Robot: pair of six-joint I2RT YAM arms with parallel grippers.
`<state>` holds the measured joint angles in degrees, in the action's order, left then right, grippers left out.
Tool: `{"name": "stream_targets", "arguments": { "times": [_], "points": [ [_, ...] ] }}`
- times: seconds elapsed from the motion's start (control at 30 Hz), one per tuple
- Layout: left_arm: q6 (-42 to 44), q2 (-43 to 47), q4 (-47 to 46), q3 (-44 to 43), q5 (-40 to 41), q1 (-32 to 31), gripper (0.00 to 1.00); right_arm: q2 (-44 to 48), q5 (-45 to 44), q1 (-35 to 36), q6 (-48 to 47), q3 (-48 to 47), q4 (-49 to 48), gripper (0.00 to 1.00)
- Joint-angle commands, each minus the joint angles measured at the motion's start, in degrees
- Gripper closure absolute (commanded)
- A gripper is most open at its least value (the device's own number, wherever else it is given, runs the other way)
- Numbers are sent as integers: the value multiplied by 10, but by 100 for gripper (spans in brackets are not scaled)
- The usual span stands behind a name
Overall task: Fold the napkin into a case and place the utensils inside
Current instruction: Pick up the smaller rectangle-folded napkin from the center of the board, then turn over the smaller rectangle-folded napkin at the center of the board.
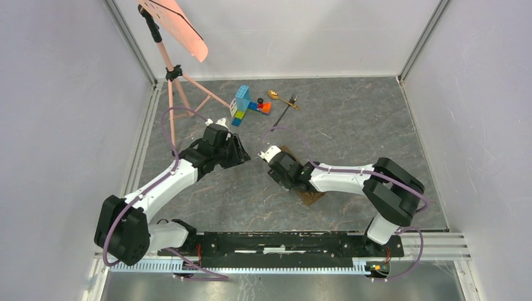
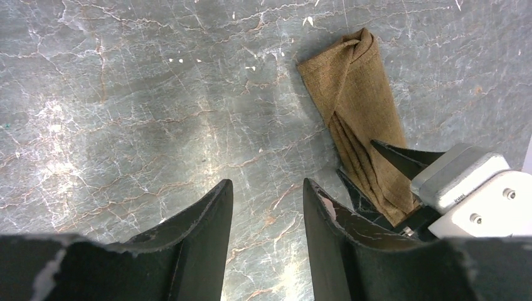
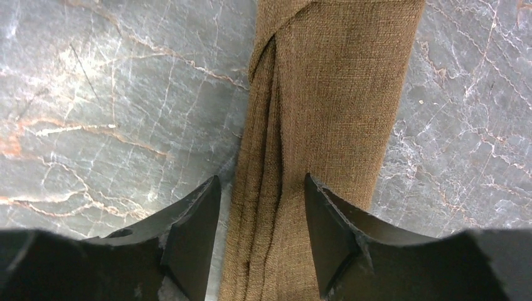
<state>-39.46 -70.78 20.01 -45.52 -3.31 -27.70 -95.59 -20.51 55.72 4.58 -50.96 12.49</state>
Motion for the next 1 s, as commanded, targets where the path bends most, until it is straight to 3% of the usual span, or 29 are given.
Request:
{"name": "stream_targets", "arguments": {
  "times": [0.0,0.13,0.23,0.4,0.57,0.73,0.97],
  "points": [
    [7,23,-11,2,-3,2,48,-25,-67,11,29,-3,-17,48],
    [9,32,-6,0,6,2,48,-15,-125,16,30,26,-47,85],
    [12,39,4,-4,14,2,48,10,-121,18,25,34,-61,100],
    [15,53,20,-15,28,2,48,65,-19,17,54,11,-52,100],
    [18,70,36,-30,46,1,48,114,250,-22,167,27,-116,100],
    [17,80,44,-40,46,2,47,84,480,-62,354,118,-347,100],
    [22,83,58,-52,38,1,47,-55,596,-108,586,227,-760,100]
  ]
}}
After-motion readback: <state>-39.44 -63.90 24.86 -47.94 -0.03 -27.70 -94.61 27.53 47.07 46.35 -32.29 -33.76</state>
